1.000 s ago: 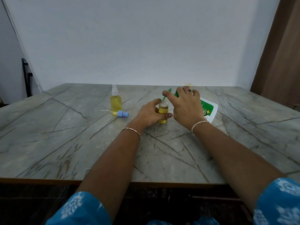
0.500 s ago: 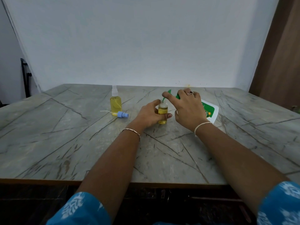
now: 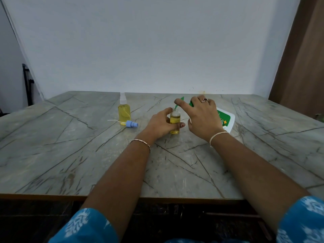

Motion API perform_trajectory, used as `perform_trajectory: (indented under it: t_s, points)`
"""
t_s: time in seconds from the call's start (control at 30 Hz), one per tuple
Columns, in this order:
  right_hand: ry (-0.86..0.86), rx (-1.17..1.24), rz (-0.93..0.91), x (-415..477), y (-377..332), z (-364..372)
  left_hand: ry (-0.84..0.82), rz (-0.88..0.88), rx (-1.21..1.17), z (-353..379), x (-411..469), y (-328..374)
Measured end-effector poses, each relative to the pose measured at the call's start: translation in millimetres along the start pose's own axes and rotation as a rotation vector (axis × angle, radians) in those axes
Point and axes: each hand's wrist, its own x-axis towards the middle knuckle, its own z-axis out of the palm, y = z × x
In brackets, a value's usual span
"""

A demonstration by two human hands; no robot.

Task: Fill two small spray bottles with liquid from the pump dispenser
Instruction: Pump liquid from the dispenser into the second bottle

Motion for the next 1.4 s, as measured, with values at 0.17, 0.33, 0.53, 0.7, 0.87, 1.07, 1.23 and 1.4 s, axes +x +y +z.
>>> perform_trajectory:
  t_s: [0.17, 0.33, 0.53, 0.7, 0.87, 1.07, 1.23, 1.4]
  points:
    - [-0.035, 0.019, 0.026, 2.0, -3.0, -1.4, 0.015, 0.005, 0.026, -1.1, -1.3, 2.4]
    - [-0.039, 0.036, 0.049, 6.3, -8.7, -1.9, 0.009, 0.001, 0.035, -1.2, -2.0, 3.3]
    - [-0.026, 0.024, 0.029, 3.2, -4.8, -0.5, 0.010, -0.012, 0.026, -1.3, -1.8, 3.4]
    - [-0.022, -0.001, 0.014, -0.1, -0.8, -0.1, 0.003, -0.018, 0.031, -0.9, -1.3, 3.4]
    - [-0.032, 0.004, 0.038, 2.7, -6.0, -2.1, -0.001, -0.012, 0.031, -1.2, -1.1, 3.5]
    - [-0.027, 0.008, 0.044, 4.8, -8.6, -0.8, 0.000, -0.001, 0.033, -1.3, -1.8, 3.9]
    - [-0.015, 0.002, 0.015, 1.0, -2.9, 0.6, 0.004, -0.023, 0.020, -0.6, -1.1, 3.6]
    - [-0.013, 0.012, 0.013, 0.4, -1.0, 0.3, 0.005, -0.016, 0.012, -1.6, -2.7, 4.4]
